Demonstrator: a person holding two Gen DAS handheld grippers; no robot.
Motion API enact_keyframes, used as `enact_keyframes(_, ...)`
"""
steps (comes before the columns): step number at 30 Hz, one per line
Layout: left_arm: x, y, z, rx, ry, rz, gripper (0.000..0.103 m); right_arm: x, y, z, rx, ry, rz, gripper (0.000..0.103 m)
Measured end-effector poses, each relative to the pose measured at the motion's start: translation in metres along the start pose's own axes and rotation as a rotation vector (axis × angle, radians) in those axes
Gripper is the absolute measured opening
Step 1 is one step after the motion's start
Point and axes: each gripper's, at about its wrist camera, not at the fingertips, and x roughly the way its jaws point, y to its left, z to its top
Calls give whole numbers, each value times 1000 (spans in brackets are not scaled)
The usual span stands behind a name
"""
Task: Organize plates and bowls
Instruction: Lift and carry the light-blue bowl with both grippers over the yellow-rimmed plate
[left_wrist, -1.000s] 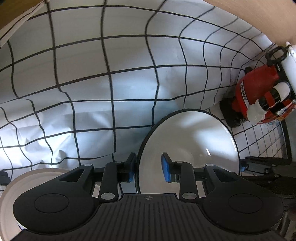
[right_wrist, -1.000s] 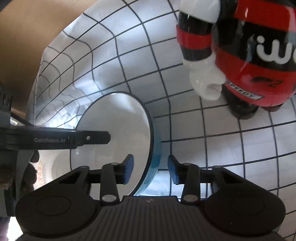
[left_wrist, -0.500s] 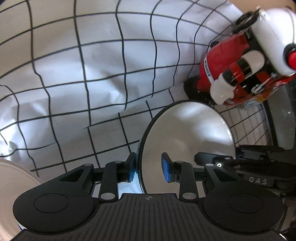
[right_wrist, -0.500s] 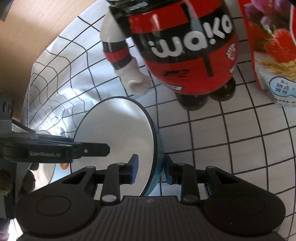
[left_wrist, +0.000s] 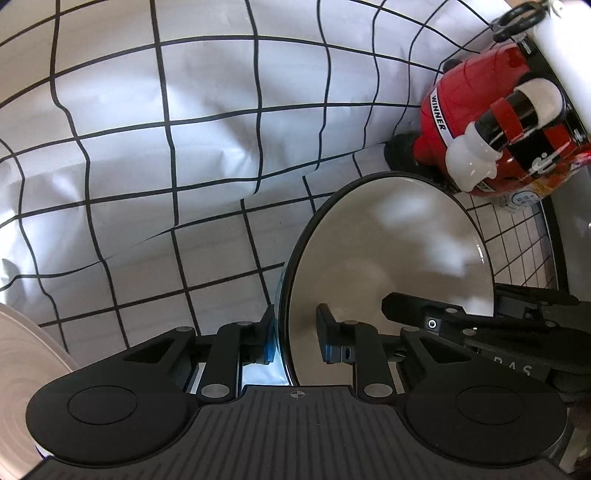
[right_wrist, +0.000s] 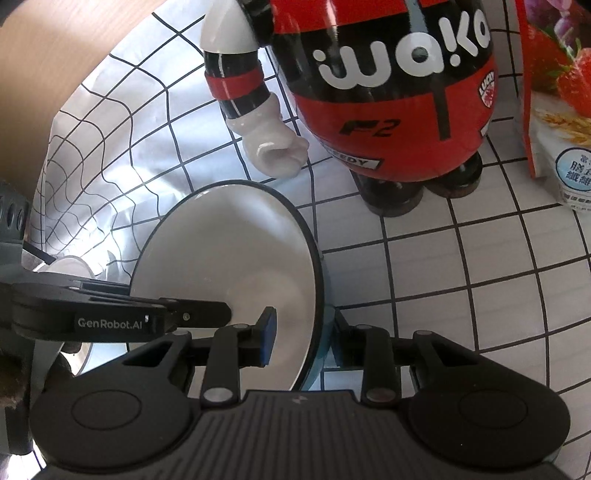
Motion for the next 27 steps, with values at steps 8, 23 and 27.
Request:
enact_keyframes(8, -5, 10, -1, -37, -8, 0, 24, 5, 7, -2, -12, -24, -20, 32)
enact_keyframes(23, -14, 11, -22, 24, -91, -16, 24, 11, 14, -1, -4, -41, -53, 32)
enact_keyframes(27, -16, 19, -23, 21, -97, -33, 23, 12, 22, -3, -8, -51, -89, 32)
